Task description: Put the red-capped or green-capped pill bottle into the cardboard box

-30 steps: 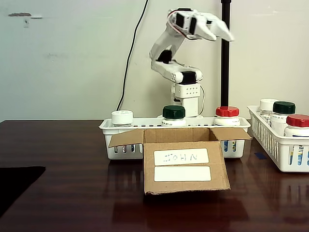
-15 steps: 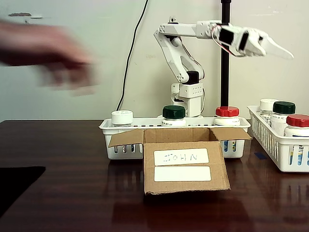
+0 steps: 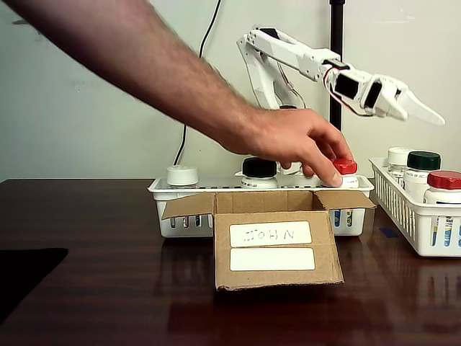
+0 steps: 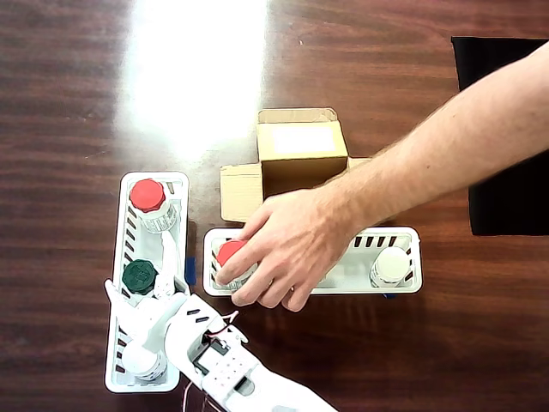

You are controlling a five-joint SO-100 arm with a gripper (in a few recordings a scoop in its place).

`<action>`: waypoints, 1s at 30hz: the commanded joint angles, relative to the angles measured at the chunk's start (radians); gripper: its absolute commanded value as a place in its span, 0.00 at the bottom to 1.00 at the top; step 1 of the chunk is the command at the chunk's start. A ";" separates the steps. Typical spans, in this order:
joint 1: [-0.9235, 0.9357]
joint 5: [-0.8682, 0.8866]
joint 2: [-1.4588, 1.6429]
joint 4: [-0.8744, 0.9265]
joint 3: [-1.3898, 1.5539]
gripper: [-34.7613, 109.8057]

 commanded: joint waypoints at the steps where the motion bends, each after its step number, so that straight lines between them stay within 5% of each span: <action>1: 0.017 0.014 -0.048 -0.107 -0.002 0.92; 30: 0.009 -0.117 -0.339 -0.410 0.069 0.92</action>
